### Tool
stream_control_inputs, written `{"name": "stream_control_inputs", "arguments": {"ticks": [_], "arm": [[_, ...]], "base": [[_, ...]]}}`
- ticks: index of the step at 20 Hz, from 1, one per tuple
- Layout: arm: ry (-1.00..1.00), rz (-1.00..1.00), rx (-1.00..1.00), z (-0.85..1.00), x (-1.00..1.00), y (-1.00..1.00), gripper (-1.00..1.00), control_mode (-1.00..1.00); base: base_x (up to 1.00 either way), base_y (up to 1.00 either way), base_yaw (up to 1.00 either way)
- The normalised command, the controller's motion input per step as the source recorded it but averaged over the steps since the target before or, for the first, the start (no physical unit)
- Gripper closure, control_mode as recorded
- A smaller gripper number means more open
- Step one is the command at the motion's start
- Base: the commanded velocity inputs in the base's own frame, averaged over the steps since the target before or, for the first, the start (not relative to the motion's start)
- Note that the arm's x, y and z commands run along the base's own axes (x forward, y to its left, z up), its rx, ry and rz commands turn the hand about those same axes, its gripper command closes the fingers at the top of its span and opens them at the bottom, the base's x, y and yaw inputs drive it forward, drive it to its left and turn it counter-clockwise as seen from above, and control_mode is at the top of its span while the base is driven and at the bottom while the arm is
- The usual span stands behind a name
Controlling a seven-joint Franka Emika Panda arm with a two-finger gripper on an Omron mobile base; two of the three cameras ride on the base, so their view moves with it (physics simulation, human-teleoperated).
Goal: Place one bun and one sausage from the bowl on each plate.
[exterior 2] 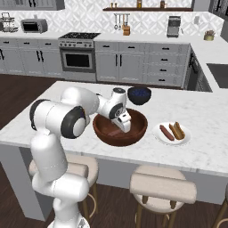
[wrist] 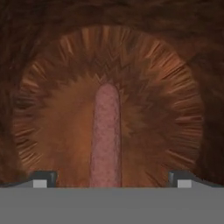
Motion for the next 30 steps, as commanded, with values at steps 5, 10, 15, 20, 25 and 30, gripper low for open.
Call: {"name": "stream_control_inputs", "arguments": {"ticks": [5,10,15,20,25,30], "arm": [[0.05,0.00,0.00,-0.44,0.74,-0.06,-1.00,-1.00],[0.12,0.00,-0.02,-0.67,0.46,-0.10,-1.00,-1.00],[0.13,0.00,-0.07,-0.77,0.36,0.00,1.00,-1.00],[0.02,-0.02,-0.03,-0.96,-0.16,-0.04,1.00,-1.00],[-0.09,-0.06,0.00,-0.99,-0.49,-0.21,1.00,-1.00],[-0.22,-0.05,0.02,0.14,-0.37,-0.35,1.00,-1.00]], "base": [[0.00,0.00,0.00],[0.00,0.00,0.00],[0.00,0.00,0.00],[0.00,0.00,0.00],[0.00,0.00,0.00],[0.00,0.00,0.00]]}}
